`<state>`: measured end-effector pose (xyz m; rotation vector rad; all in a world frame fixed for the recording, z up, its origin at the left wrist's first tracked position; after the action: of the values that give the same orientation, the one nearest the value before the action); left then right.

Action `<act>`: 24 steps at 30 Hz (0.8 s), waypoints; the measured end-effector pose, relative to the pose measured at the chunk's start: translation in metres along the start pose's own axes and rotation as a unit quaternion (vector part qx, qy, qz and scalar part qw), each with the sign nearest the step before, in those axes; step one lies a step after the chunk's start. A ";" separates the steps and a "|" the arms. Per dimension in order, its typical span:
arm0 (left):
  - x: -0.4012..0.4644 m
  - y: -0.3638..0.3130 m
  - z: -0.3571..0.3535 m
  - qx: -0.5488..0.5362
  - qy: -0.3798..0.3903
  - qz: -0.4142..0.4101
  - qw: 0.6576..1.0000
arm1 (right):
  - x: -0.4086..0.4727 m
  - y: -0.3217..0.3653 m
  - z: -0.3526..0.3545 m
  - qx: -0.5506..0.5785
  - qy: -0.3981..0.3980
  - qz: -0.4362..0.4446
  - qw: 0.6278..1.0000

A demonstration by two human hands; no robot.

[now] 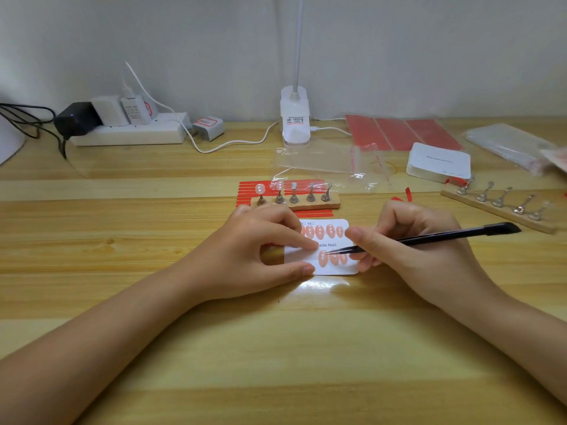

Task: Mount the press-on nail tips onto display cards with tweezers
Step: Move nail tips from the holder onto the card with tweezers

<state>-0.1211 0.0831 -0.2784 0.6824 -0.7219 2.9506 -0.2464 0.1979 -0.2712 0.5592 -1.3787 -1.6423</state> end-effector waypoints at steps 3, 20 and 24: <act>0.000 0.000 -0.001 -0.001 -0.002 -0.003 1.000 | 0.000 0.000 0.001 -0.024 -0.006 0.009 1.000; 0.001 0.000 -0.001 -0.004 -0.001 -0.008 1.000 | -0.001 -0.001 0.000 -0.043 -0.002 0.032 0.999; 0.000 0.000 0.000 -0.007 -0.003 -0.008 1.000 | -0.001 -0.001 0.000 -0.041 0.000 0.024 0.999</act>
<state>-0.1212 0.0832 -0.2785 0.6928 -0.7334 2.9282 -0.2458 0.1985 -0.2721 0.4745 -1.3083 -1.6524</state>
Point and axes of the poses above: each hand's wrist, its own x-axis towards the middle knuckle, its own z-axis out of the back of the hand, y = z × x, the point moved 6 cm from there along x, towards the middle knuckle, and after that the axes turned 8 degrees about -z, right-handed, at the moved point
